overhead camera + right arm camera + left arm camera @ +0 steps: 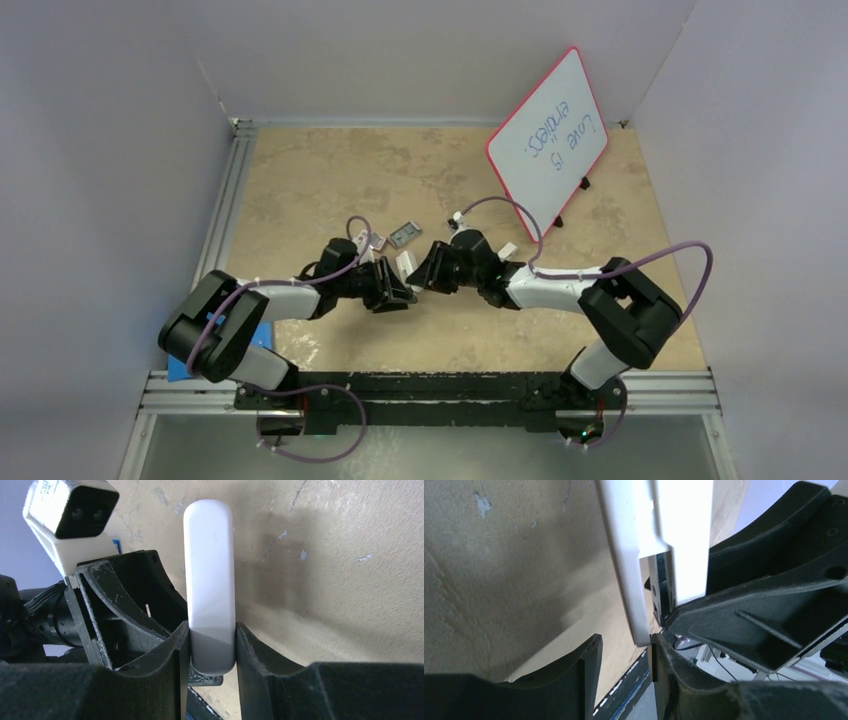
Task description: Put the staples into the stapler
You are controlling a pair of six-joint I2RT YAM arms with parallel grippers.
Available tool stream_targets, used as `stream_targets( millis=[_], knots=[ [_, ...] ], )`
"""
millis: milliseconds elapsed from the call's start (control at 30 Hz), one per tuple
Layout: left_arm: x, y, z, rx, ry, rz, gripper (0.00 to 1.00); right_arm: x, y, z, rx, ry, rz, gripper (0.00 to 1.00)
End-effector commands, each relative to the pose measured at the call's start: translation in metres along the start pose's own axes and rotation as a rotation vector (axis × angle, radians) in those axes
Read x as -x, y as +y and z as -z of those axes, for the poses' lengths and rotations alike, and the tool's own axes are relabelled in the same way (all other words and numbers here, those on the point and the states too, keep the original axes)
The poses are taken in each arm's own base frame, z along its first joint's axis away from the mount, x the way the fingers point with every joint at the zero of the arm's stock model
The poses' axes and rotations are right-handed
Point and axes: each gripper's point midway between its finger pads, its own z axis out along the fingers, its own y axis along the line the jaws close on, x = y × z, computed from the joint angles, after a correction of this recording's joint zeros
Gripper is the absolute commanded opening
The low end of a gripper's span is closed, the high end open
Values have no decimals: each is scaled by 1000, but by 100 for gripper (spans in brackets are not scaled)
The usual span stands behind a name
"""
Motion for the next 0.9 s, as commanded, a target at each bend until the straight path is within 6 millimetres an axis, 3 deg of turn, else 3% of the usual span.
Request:
stream_targets(
  millis=[0,233,500,667,867],
  knots=[
    [21,-11,-2,3,-117,-25,40,6,35,-1,119,-16,-4,17],
    [41,-8,11,73,-253,-66,39,7,36,1,121,-27,-20,17],
    [44,-8,10,95,-248,-97,20,7,41,1,139,-17,-31,16],
    [42,-5,6,92,-227,-138,13,8,44,2,140,-16,-19,15],
    [39,-2,8,94,-203,-295,0,-2,29,7,71,42,27,14]
  ],
)
